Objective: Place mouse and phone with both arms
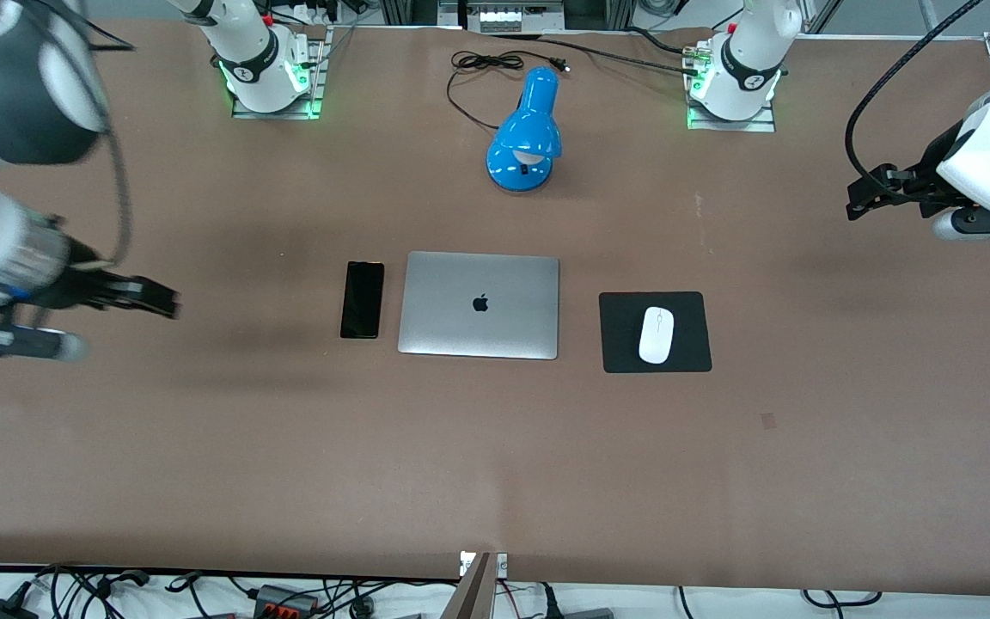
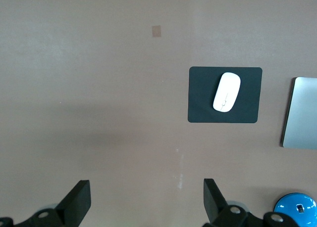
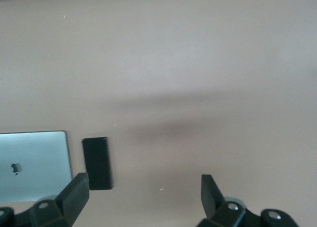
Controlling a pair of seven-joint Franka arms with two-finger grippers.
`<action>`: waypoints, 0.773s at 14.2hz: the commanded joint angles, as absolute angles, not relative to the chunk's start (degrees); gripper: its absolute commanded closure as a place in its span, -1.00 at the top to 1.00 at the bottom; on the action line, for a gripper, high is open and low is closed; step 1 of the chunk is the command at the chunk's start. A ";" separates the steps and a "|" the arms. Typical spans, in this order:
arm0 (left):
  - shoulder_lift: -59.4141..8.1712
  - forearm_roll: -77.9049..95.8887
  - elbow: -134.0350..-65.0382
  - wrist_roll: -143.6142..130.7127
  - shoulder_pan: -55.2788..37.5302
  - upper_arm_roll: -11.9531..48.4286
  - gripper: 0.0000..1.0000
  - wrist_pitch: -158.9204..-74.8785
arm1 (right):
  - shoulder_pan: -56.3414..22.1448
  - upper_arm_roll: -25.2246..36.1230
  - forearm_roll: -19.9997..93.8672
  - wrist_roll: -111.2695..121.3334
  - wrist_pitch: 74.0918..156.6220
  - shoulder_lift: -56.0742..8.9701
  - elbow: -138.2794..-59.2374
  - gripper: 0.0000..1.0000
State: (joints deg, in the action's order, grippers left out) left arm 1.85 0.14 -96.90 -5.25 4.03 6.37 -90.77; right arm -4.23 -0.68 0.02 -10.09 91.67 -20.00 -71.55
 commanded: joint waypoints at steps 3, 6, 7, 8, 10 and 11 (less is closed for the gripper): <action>1.85 0.79 -95.89 -5.10 4.22 6.15 1.00 -89.65 | 0.53 1.04 -0.09 -0.73 90.97 -17.32 -72.25 1.00; 1.85 0.79 -95.89 -5.10 4.22 6.15 1.00 -89.65 | 0.53 1.67 -0.70 3.34 90.18 -15.48 -72.68 1.00; 1.76 0.79 -95.89 -5.10 4.22 6.15 1.00 -89.65 | 0.53 1.67 -0.70 2.73 89.65 -14.77 -73.90 1.00; 1.84 0.79 -95.89 -5.10 4.22 6.15 1.00 -89.65 | 0.35 1.67 -0.79 2.55 89.74 -13.90 -75.31 1.00; 1.76 0.70 -95.89 -5.10 4.22 6.15 1.00 -89.47 | 0.26 1.67 -0.79 1.41 90.78 -11.09 -79.87 1.00; 1.76 0.70 -95.89 -5.10 4.22 6.07 1.00 -89.56 | 0.26 1.67 -0.79 1.15 91.92 -8.99 -82.76 1.00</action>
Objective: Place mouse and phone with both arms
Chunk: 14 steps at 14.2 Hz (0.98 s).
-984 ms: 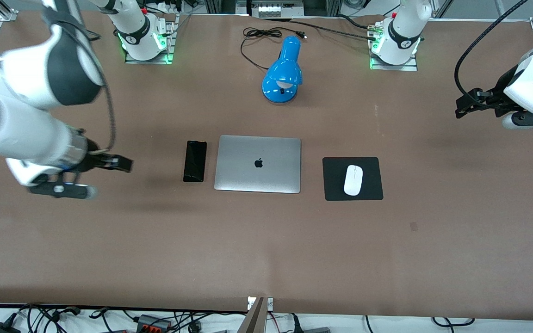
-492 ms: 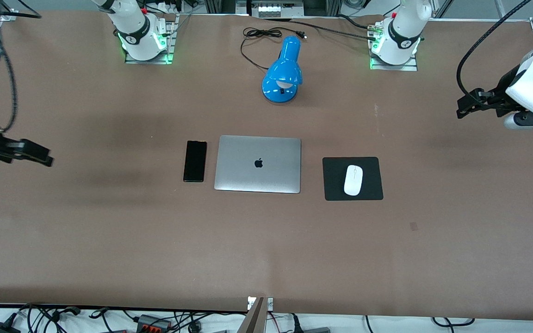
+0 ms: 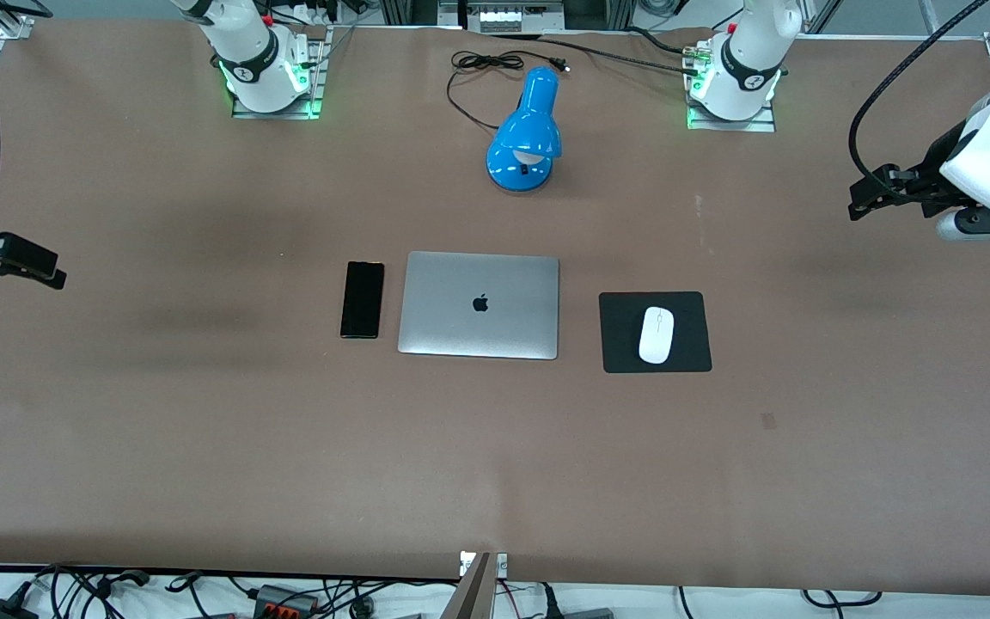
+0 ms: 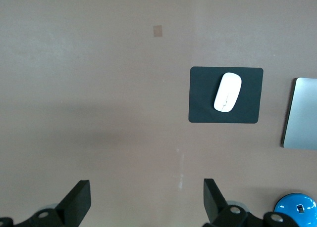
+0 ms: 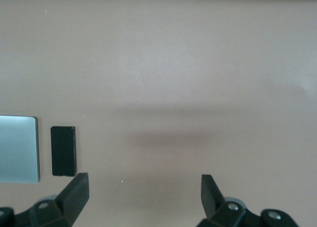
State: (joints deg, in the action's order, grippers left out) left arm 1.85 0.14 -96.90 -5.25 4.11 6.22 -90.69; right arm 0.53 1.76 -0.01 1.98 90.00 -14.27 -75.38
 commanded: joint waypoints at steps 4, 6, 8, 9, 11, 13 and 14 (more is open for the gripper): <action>1.76 0.70 -95.89 -5.10 4.22 6.50 1.00 -89.65 | 0.44 1.67 -0.88 1.23 97.99 -0.89 -95.07 1.00; 1.76 0.70 -95.89 -5.27 4.13 6.68 1.00 -89.65 | 0.53 1.67 -0.97 1.49 98.09 0.96 -97.20 1.00; 1.76 0.70 -95.89 -5.27 4.13 6.68 1.00 -89.65 | 0.70 1.67 -0.97 2.11 97.65 0.97 -96.95 1.00; 1.76 0.70 -95.89 -5.27 4.13 6.68 1.00 -89.65 | 0.70 1.67 -0.88 1.94 96.86 0.88 -96.68 1.00; 1.76 0.70 -95.89 -5.27 4.13 6.68 1.00 -89.65 | 0.62 1.67 -0.88 2.20 96.42 0.88 -96.68 1.00; 1.76 0.70 -95.89 -5.27 4.13 6.68 1.00 -89.65 | 0.53 1.58 -0.88 2.11 97.03 0.88 -96.59 1.00; 1.76 0.70 -95.89 -5.27 4.13 6.68 1.00 -89.65 | 0.53 1.67 -0.88 2.11 97.03 1.05 -96.59 1.00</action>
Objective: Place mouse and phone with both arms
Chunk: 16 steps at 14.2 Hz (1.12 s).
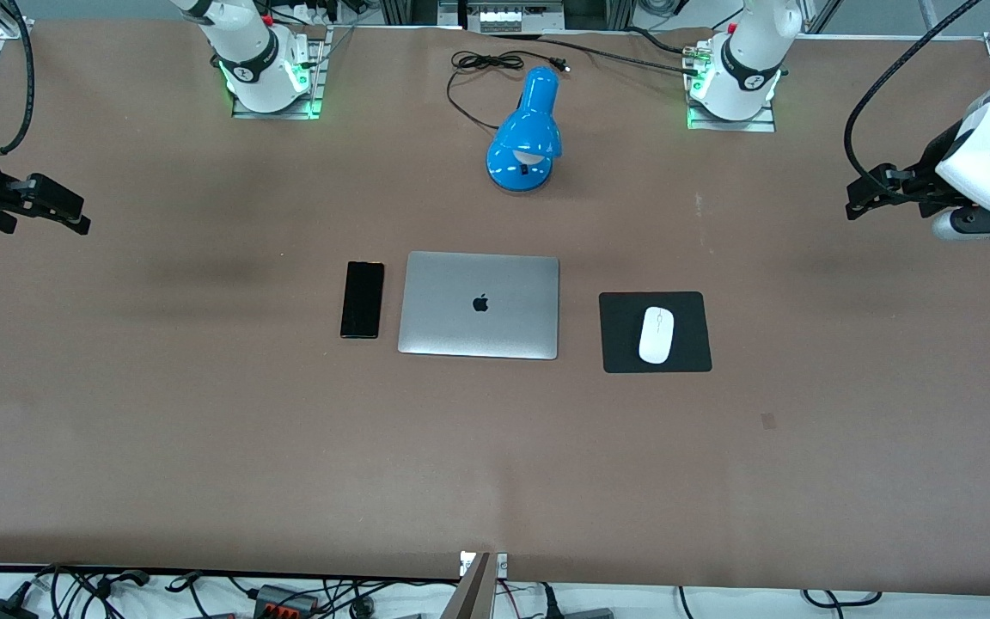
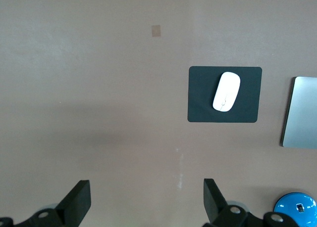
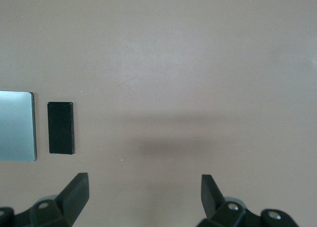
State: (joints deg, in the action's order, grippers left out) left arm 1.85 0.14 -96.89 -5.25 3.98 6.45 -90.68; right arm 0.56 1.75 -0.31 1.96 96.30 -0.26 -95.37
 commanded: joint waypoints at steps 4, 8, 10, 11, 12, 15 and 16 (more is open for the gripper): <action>1.76 0.70 -95.89 -5.27 4.13 6.68 1.00 -89.65 | 0.53 1.67 -0.88 2.20 96.50 2.28 -96.68 1.00; 1.76 0.70 -95.89 -5.27 4.13 6.68 1.00 -89.65 | 0.44 1.58 -0.88 2.20 96.86 2.28 -96.68 1.00; 1.76 0.70 -95.89 -5.27 4.13 6.68 1.00 -89.65 | 0.44 1.58 -0.88 2.11 97.03 2.29 -96.68 1.00; 1.76 0.70 -95.89 -5.27 4.13 6.68 1.00 -89.65 | 0.44 1.58 -0.88 2.11 97.03 2.29 -96.68 1.00; 1.67 0.70 -95.89 -5.27 4.13 6.68 1.00 -89.65 | 0.79 1.15 -0.88 2.20 97.12 2.20 -96.77 1.00; 1.67 0.70 -95.89 -5.27 4.13 6.68 1.00 -89.65 | 0.97 1.14 -0.61 2.20 97.47 2.20 -96.94 1.00; 1.67 0.70 -95.89 -5.27 4.13 6.68 1.00 -89.65 | 0.97 1.06 -0.62 2.20 97.64 2.20 -97.12 1.00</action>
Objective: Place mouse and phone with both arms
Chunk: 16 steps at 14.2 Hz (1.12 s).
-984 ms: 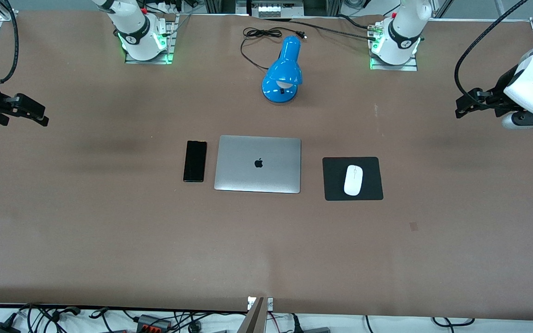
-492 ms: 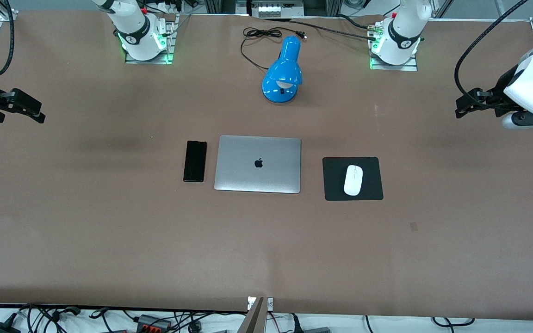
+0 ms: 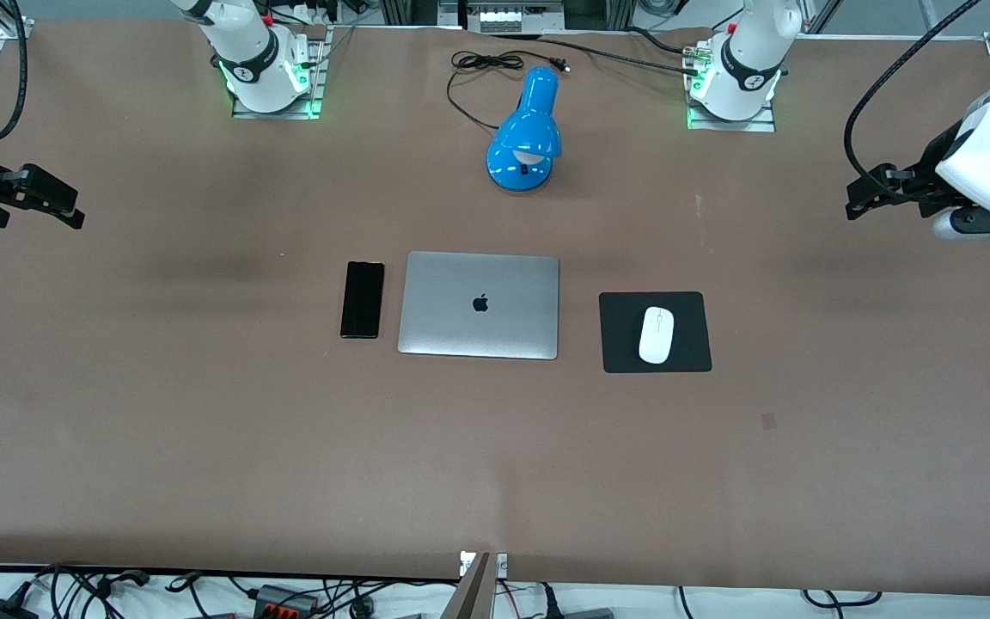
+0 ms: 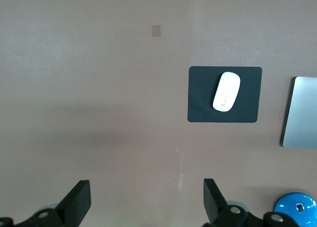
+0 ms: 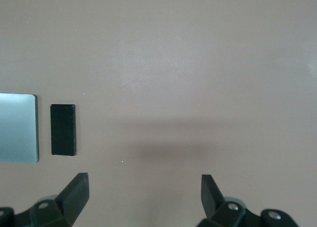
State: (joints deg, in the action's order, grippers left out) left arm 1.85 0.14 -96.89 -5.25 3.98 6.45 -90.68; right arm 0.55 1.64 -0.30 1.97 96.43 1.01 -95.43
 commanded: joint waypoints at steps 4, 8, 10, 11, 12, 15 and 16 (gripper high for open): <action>1.67 0.70 -95.89 -5.19 4.13 6.59 1.00 -89.65 | 1.49 0.97 -0.79 2.20 97.82 2.20 -97.21 1.00; 1.67 0.70 -95.89 -5.19 4.13 6.59 1.00 -89.65 | 1.32 1.05 -0.88 2.20 97.38 2.29 -97.21 1.00; 1.67 0.70 -95.89 -5.19 4.13 6.59 1.00 -89.65 | 1.23 1.05 -0.88 2.11 96.86 2.37 -97.12 1.00; 1.67 0.70 -95.89 -5.19 4.13 6.59 1.00 -89.65 | 1.23 1.05 -0.88 2.11 96.42 2.72 -97.12 1.00; 1.67 0.70 -95.89 -5.19 4.13 6.59 1.00 -89.65 | 1.14 1.05 -0.88 2.11 96.33 2.99 -97.12 1.00; 1.67 0.70 -95.89 -5.19 4.13 6.59 1.00 -89.65 | 1.06 1.05 -0.88 2.11 95.98 3.25 -97.12 1.00; 1.67 0.70 -95.89 -5.19 4.13 6.59 1.00 -89.65 | 1.05 0.97 -0.88 2.11 95.89 3.25 -97.12 1.00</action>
